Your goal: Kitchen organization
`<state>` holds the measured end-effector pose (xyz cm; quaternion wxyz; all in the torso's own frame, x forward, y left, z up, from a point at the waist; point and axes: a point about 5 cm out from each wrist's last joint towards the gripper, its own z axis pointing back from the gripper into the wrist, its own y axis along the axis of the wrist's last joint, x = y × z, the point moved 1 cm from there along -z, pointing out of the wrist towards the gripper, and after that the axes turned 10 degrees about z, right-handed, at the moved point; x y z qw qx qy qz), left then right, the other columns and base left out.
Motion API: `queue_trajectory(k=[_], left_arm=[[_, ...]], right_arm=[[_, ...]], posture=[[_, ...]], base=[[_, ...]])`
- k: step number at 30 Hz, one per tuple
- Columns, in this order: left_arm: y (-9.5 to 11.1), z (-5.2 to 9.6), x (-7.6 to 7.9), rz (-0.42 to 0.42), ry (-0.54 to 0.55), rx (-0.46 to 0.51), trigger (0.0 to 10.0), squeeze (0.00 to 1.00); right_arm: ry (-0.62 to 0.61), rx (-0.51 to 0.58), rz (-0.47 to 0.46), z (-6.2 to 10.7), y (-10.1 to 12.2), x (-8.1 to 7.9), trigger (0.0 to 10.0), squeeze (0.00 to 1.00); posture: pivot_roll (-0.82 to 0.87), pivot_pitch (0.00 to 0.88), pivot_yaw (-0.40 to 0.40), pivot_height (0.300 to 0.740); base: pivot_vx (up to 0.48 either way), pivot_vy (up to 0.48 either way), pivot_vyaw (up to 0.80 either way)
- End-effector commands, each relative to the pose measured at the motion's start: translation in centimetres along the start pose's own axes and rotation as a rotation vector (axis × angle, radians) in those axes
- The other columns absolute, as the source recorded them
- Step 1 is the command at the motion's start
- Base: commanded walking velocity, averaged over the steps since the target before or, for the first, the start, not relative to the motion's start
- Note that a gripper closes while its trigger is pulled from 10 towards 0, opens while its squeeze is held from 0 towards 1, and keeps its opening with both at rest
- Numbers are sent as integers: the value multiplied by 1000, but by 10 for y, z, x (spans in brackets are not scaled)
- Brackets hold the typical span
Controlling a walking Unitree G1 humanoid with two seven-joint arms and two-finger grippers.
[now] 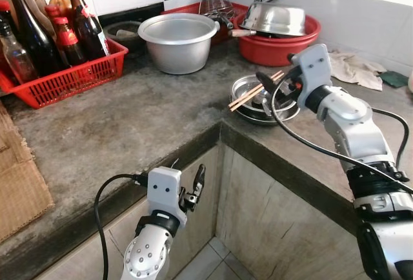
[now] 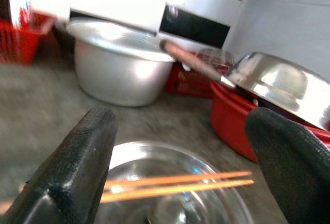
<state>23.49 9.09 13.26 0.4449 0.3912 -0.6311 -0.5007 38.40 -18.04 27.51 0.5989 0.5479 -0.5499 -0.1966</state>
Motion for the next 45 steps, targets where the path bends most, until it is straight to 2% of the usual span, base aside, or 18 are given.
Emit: queue_trajectory(k=[1,6,7,12,16,20,22,25,42,43,44,45], left_arm=[[2,1,1,-1,-3,8,10000,0],[3,1,1,-1,-7,9,10000,0],[3,0,1,-2,-9,10,10000,0],[3,0,1,-3,-14,10,10000,0],[3,0,1,-4,-16,11,10000,0],[3,-1,1,-4,-19,12,10000,0],[3,-1,2,-5,-24,12,10000,0],[3,-1,2,-5,-24,12,10000,0],[3,-1,3,-3,-21,13,10000,0],[3,-1,3,-4,-20,12,10000,0],[3,-1,3,-5,-19,13,10000,0],[3,-1,3,-4,-19,13,10000,0]], right_arm=[[35,42,-55,7,3,-3,10000,0],[136,47,-60,21,-6,-19,10000,0],[183,30,-42,31,-15,-26,10000,0],[242,-2,-11,46,-27,-36,10000,0],[262,-15,30,50,-30,-41,10000,0],[268,-43,65,52,-36,-43,10000,0],[255,-69,127,52,-41,-42,10000,0],[243,-83,157,52,-44,-41,10000,0],[197,-100,189,43,-50,-39,9882,0],[195,-101,191,42,-50,-39,7725,0],[195,-101,192,41,-50,-39,7725,0],[195,-101,194,41,-50,-39,5412,0]], posture=[[94,69,-42,740],[98,66,-41,740],[97,65,-39,740],[97,57,-33,740],[93,55,-31,740],[93,50,-27,740],[94,48,-29,740],[94,47,-28,740],[99,59,-38,740],[100,61,-38,740],[100,61,-38,740],[101,61,-39,740]], base=[[0,0,0],[0,0,0],[0,0,0],[0,0,0],[0,0,0],[0,0,0],[0,0,0],[0,0,0],[0,0,0],[0,0,0],[0,0,0],[0,0,0]])
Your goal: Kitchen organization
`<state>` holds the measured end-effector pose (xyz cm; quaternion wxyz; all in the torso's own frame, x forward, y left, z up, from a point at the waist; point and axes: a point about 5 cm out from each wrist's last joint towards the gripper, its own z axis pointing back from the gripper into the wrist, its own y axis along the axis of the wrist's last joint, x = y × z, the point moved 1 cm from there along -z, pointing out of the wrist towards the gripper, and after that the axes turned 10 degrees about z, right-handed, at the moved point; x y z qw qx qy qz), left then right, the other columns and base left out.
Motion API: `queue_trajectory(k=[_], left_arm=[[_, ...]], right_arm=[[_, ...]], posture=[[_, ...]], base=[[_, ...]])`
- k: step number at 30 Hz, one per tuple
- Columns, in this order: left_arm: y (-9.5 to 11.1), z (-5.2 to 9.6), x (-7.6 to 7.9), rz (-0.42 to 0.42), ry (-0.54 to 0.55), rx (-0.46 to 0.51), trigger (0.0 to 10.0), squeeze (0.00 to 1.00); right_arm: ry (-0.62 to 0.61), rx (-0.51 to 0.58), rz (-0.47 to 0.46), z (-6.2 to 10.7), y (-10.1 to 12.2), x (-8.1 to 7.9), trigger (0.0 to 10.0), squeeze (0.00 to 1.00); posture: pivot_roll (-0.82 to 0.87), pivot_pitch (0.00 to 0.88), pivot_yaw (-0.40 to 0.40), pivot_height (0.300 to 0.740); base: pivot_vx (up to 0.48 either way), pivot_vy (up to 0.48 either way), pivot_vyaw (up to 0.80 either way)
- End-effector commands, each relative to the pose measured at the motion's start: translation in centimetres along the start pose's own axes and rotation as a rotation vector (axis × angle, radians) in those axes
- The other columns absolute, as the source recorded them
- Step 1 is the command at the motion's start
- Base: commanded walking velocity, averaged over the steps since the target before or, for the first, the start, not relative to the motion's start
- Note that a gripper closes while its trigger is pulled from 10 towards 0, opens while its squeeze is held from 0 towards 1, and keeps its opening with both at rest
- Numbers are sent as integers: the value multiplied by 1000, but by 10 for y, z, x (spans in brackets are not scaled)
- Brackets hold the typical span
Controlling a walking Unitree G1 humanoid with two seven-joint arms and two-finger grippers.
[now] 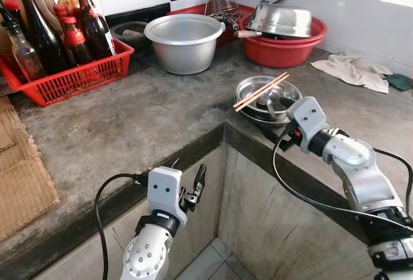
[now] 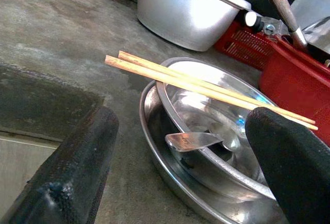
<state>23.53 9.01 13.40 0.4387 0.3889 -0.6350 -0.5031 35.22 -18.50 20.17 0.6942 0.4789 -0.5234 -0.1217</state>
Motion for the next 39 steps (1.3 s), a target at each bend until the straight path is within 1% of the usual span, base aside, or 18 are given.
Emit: queue_trajectory(k=[1,2,7,8,9,17,26,28,29,30,32,34,36,38,39], left_arm=[[2,0,2,-2,-3,9,10000,0],[2,0,1,-2,-2,8,10000,0],[2,0,2,-2,-1,8,10000,0],[2,0,2,-1,0,9,10000,0],[2,0,2,-1,0,9,10000,0],[2,0,2,-1,1,10,10000,0],[2,-1,2,-2,4,10,10000,0],[2,-1,2,-2,6,11,10000,0],[2,-1,2,-1,6,11,10000,0],[2,0,2,-2,6,11,10000,0],[2,0,2,-2,6,10,10000,0],[2,-1,2,-1,6,11,10000,0],[2,-1,2,-1,6,11,10000,0],[2,-1,2,-2,8,11,10000,0],[2,-1,2,-2,9,11,10000,0]], right_arm=[[1,14,24,-4,4,1,4902,0],[1,14,26,-5,4,1,0,0],[-2,13,30,-5,4,3,0,0],[-3,12,31,-5,5,3,8980,0],[-4,12,32,-6,5,4,10000,0],[-3,15,36,-7,6,5,10000,0],[6,-6,39,-8,2,5,10000,0],[4,-3,39,-8,2,5,9176,0],[3,-3,37,-8,2,5,8941,0],[4,-2,37,-9,3,5,4706,0],[4,-1,38,-9,3,5,4706,0],[5,-1,38,-9,3,5,2784,0],[5,-1,37,-9,3,5,2784,0],[7,1,39,-10,4,6,2471,0],[8,2,41,-10,4,6,2471,0]], posture=[[101,61,-39,740],[100,63,-38,740],[101,63,-41,740],[101,63,-41,740],[98,65,-39,740],[96,65,-40,740],[96,66,-41,740],[95,65,-42,740],[95,66,-42,740],[96,66,-41,740],[96,66,-41,740],[97,66,-44,740],[97,66,-44,740],[95,67,-44,740],[95,67,-44,740]], base=[[0,0,0],[0,0,0],[0,0,0],[0,0,0],[0,0,0],[0,0,0],[0,0,0],[0,0,0],[0,0,0],[0,0,0],[0,0,0],[0,0,0],[0,0,0],[0,0,0],[0,0,0]])
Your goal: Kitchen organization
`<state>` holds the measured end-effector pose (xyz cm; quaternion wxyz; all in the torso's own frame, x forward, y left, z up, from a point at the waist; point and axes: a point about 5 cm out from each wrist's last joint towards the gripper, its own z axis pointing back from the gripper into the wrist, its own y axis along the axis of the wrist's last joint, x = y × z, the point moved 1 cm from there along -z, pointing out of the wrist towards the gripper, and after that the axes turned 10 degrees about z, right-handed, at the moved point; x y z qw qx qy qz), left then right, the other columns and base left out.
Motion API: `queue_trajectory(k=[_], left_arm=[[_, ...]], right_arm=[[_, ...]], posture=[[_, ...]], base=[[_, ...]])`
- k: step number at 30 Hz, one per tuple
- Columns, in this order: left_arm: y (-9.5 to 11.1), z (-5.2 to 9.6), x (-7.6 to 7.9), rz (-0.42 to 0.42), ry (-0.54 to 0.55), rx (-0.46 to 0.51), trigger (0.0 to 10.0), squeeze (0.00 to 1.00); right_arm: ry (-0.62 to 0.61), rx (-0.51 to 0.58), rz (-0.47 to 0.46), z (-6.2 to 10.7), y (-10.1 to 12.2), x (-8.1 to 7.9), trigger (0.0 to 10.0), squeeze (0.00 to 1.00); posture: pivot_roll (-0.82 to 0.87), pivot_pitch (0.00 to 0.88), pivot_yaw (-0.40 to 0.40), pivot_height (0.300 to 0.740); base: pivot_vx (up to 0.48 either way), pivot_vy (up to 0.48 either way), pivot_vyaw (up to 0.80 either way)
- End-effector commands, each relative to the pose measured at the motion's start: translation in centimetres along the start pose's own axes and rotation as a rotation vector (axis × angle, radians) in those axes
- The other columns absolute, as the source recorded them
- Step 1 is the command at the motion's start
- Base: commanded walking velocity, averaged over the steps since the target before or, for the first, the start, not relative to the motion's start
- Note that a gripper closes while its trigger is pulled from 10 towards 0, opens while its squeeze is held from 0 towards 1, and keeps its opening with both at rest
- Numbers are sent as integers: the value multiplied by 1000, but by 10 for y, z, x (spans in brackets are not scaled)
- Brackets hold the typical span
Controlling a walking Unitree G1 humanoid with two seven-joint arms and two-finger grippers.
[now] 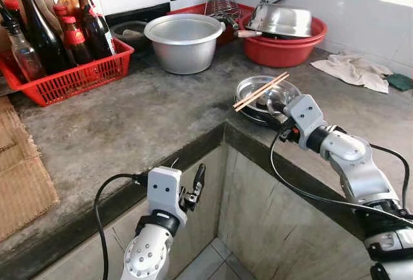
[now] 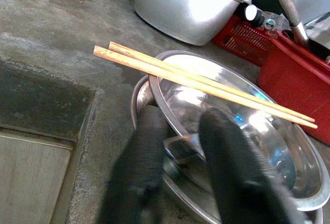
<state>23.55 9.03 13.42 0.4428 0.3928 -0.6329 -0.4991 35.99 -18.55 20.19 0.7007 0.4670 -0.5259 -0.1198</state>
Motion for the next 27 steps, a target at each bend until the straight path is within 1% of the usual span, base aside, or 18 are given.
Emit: queue_trajectory(k=[1,17,27], left_arm=[[2,0,2,-3,-4,8,10000,0],[3,-2,1,-5,0,14,10000,0],[2,-1,1,-6,4,12,10000,0]], right_arm=[[2,23,21,-4,7,3,0,0],[-15,59,48,-7,17,9,0,0],[-62,76,68,-7,23,17,0,0]], posture=[[96,66,-44,740],[96,69,-45,740],[95,63,-45,740]], base=[[0,0,0],[0,0,0],[0,0,0]])
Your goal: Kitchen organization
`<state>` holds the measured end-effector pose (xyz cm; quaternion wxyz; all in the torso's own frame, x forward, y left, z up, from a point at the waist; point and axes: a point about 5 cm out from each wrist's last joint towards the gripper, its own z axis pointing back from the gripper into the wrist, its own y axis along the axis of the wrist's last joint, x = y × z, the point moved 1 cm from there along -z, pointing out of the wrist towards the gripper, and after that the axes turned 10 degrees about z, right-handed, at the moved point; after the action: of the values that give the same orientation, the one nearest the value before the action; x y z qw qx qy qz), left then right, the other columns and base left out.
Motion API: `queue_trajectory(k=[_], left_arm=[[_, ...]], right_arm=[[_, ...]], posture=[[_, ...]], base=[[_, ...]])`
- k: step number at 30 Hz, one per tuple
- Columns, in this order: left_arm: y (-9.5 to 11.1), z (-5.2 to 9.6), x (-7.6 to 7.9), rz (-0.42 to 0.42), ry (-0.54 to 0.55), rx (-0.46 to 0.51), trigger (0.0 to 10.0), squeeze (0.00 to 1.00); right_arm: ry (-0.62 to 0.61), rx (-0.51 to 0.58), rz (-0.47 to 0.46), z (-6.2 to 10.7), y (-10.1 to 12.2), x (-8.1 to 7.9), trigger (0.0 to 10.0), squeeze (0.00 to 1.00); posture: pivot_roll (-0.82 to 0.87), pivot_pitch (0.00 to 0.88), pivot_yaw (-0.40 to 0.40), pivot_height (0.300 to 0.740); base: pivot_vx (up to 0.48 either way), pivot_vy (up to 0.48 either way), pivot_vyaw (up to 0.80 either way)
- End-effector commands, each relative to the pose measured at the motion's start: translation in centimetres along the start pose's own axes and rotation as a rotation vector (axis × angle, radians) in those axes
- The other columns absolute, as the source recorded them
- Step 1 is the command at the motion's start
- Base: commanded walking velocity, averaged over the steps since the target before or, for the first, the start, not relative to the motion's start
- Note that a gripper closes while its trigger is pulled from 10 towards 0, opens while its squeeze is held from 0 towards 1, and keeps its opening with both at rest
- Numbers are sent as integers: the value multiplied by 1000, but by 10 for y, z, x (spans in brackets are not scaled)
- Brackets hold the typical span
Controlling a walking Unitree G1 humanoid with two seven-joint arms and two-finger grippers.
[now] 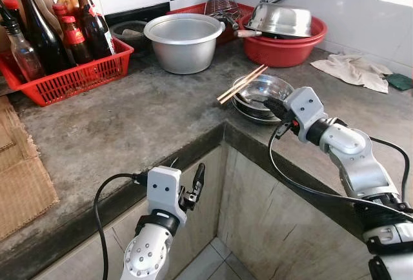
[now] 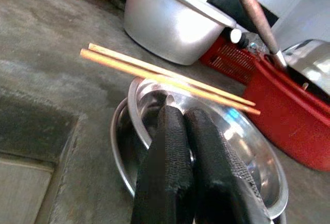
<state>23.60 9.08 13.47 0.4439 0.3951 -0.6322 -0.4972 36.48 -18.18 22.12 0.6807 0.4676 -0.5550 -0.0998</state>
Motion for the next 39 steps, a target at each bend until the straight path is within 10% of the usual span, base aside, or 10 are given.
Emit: queue_trajectory(k=[1,39], left_arm=[[2,-1,1,-5,-2,9,10000,0],[3,-3,1,-4,-5,14,10000,0]], right_arm=[[-19,29,18,-2,7,6,0,0],[54,-79,174,7,-6,16,0,0]], posture=[[95,63,-45,740],[91,61,-46,740]], base=[[0,0,0],[0,0,0]])
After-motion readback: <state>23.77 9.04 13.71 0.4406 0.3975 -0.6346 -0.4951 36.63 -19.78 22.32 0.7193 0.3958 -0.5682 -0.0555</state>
